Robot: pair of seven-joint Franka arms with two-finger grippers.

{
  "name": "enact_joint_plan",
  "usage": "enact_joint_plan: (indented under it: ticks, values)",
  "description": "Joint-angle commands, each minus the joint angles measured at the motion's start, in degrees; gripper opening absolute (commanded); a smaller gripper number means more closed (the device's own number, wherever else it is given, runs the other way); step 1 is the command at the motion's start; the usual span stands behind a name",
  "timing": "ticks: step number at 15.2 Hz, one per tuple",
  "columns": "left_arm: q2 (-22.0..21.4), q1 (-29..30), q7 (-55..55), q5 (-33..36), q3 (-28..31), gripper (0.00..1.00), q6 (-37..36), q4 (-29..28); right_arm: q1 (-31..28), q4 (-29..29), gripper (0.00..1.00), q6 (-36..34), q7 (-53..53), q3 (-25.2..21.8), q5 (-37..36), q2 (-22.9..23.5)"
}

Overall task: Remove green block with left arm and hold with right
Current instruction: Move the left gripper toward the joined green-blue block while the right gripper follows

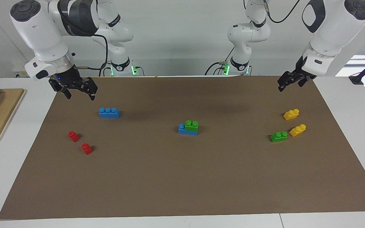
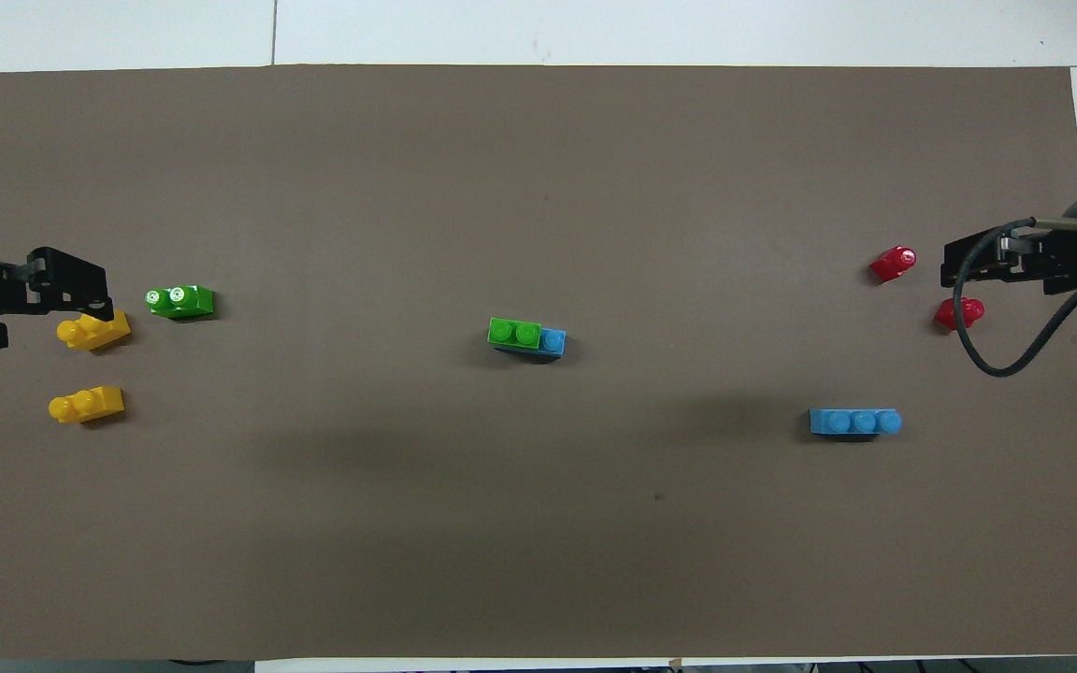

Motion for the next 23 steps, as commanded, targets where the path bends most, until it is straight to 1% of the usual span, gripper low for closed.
enact_joint_plan:
  ticks: [1,3,5,8,10,12,14,16,18,20,23]
  values:
    - [-4.3,-2.4,-6.8,0.4,0.2,1.0,1.7,-6.5,-0.5,-0.2,1.0,-0.1,-0.4,0.5,-0.5,-0.3]
    - [-4.2,-2.5,-11.7,0.4,0.1,1.0,4.7,-6.7,-0.4,-0.8,1.0,0.6,3.9,0.5,-0.5,-0.2]
    - [-4.4,-3.7,-15.4,-0.5,0.1,1.0,5.2,-7.7,0.3,-2.0,1.0,1.5,12.2,0.6,-0.3,-0.2]
    - [-4.9,-6.3,-24.9,-2.3,0.1,1.0,7.0,-9.3,1.3,-2.4,1.0,2.4,30.5,1.1,2.5,0.6]
    - [-6.1,-8.1,-31.6,-2.4,0.1,1.0,9.6,-11.8,2.5,-2.7,1.0,2.8,42.5,1.1,4.5,1.6]
    - [-7.1,-9.7,-38.5,-2.8,0.1,1.0,12.4,-14.7,3.6,-2.7,1.0,3.3,55.8,1.1,9.3,2.8]
    - [-7.6,-10.8,-45.3,-3.9,0.1,1.0,14.9,-16.2,5.6,-3.4,1.0,6.3,67.5,1.1,12.8,4.2]
    - [-6.7,-12.1,-53.3,-4.3,0.0,1.0,17.8,-16.3,8.0,-4.3,1.0,9.6,73.4,1.1,17.1,5.7]
    - [-4.7,-14.4,-64.5,-4.6,0.0,1.0,20.8,-16.3,9.4,-5.3,1.0,12.8,76.3,1.1,23.7,7.3]
    - [-2.8,-16.5,-70.6,-4.6,0.1,1.0,22.6,-15.9,11.3,-5.9,1.0,15.8,79.1,1.1,26.5,8.6]
    - [-0.1,-17.5,-79.8,-4.5,0.1,1.0,24.4,-15.5,13.8,-6.3,1.0,20.4,84.5,1.1,30.6,10.3]
